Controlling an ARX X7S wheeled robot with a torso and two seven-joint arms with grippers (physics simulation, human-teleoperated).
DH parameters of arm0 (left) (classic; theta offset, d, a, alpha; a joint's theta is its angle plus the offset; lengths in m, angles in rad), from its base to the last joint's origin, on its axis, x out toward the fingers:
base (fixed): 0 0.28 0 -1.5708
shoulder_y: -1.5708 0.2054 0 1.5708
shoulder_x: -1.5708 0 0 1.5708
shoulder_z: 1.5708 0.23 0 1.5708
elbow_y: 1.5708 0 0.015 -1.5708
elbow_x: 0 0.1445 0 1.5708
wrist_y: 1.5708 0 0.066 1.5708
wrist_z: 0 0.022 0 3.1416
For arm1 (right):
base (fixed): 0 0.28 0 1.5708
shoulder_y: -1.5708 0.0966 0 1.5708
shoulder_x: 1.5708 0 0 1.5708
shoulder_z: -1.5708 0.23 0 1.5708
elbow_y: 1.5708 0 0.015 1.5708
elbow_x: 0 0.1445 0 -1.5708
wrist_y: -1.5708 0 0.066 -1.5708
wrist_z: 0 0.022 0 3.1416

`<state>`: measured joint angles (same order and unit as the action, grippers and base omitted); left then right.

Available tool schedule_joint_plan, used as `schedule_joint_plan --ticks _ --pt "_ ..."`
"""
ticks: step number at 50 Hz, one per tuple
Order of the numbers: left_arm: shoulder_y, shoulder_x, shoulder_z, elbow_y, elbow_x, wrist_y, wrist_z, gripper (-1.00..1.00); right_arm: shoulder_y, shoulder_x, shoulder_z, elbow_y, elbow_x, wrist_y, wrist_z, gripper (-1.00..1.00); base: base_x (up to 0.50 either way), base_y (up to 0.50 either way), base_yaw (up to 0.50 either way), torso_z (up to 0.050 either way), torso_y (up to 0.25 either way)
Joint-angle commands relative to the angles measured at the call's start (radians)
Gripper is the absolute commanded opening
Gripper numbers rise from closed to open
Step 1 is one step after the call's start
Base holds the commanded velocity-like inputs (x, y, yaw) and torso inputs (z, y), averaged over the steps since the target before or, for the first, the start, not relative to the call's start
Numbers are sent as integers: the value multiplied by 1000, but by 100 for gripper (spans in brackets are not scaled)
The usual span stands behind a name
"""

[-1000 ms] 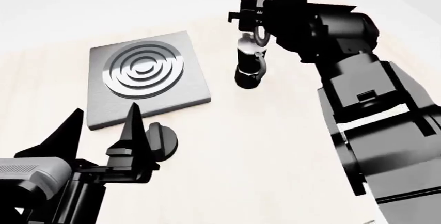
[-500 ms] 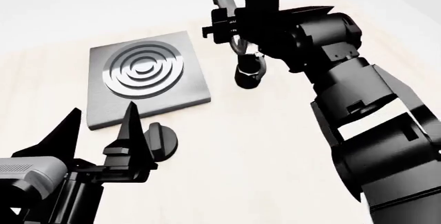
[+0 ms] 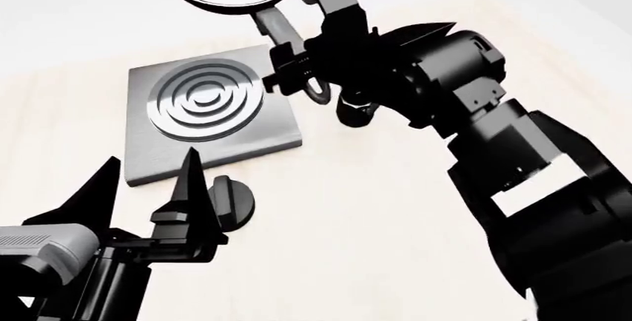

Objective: Put the frying pan on the stove.

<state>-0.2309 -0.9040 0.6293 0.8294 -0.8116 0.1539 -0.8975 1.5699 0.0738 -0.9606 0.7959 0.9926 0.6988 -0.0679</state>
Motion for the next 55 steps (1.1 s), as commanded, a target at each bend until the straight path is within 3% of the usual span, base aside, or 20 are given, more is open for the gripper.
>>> schedule_joint_plan --ticks 1,34,55 --pt "1 0 0 1 -5 2 3 100 8 18 20 -106 -36 15 -23 -100 0 0 0 0 0" --pt "1 1 1 8 -6 -3 2 100 51 4 -25 -93 20 200 -24 -100 0 0 0 1 2" --pt "-2 4 3 7 -9 -7 5 100 24 41 -72 -204 30 250 -16 -100 0 0 0 0 1"
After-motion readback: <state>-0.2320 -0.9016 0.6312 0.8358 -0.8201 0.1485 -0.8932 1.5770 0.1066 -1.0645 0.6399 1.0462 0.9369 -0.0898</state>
